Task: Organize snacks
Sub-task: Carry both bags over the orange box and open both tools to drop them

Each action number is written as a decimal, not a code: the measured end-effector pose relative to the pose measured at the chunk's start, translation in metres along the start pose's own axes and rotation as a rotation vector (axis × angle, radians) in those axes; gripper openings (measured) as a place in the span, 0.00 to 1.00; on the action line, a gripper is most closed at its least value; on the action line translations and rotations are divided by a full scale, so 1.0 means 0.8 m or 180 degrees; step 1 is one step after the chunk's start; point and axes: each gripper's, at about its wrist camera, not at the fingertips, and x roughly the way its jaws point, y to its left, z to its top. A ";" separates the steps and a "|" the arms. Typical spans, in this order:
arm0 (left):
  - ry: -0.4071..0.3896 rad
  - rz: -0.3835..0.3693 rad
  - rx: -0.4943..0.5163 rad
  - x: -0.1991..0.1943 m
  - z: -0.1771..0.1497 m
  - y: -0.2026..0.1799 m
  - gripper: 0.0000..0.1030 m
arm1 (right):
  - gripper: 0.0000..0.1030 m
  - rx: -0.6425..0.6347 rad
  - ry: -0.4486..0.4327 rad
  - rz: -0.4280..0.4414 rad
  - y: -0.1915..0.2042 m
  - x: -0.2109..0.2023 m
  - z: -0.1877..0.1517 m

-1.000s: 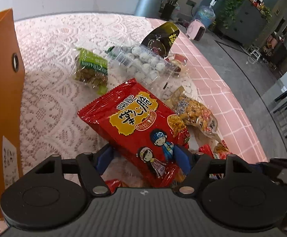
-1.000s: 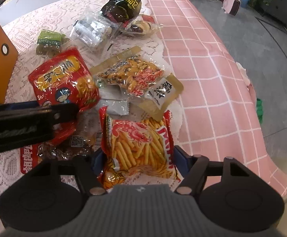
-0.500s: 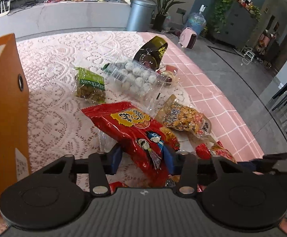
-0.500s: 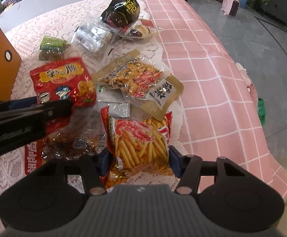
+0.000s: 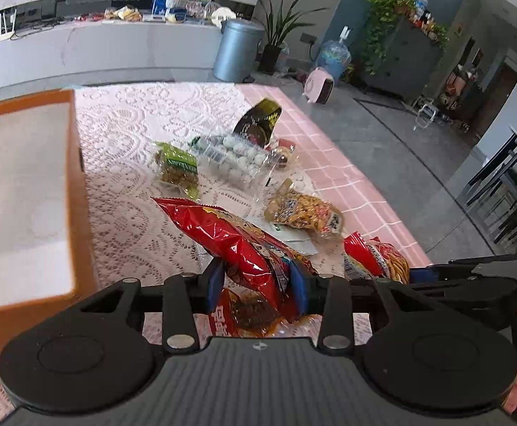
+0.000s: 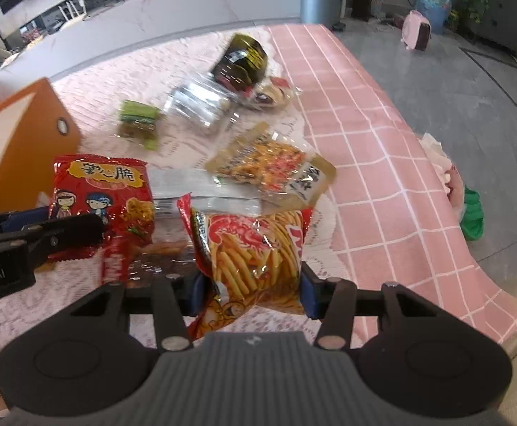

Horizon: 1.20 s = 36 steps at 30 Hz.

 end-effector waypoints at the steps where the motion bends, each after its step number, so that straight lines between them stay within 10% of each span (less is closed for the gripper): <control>1: -0.0034 -0.0015 -0.0016 -0.010 -0.001 0.001 0.43 | 0.47 -0.0012 -0.0040 0.0027 0.005 -0.009 -0.001; 16: -0.0768 0.0347 -0.0199 -0.160 0.025 0.065 0.43 | 0.47 -0.0476 -0.0671 0.0462 0.116 -0.111 0.022; 27: -0.0561 0.0875 -0.0715 -0.183 0.035 0.185 0.43 | 0.47 -0.1435 -0.0645 0.1009 0.284 -0.098 0.059; 36: -0.0025 0.1080 -0.0955 -0.126 0.028 0.244 0.43 | 0.48 -0.2008 -0.0031 0.0772 0.376 -0.008 0.078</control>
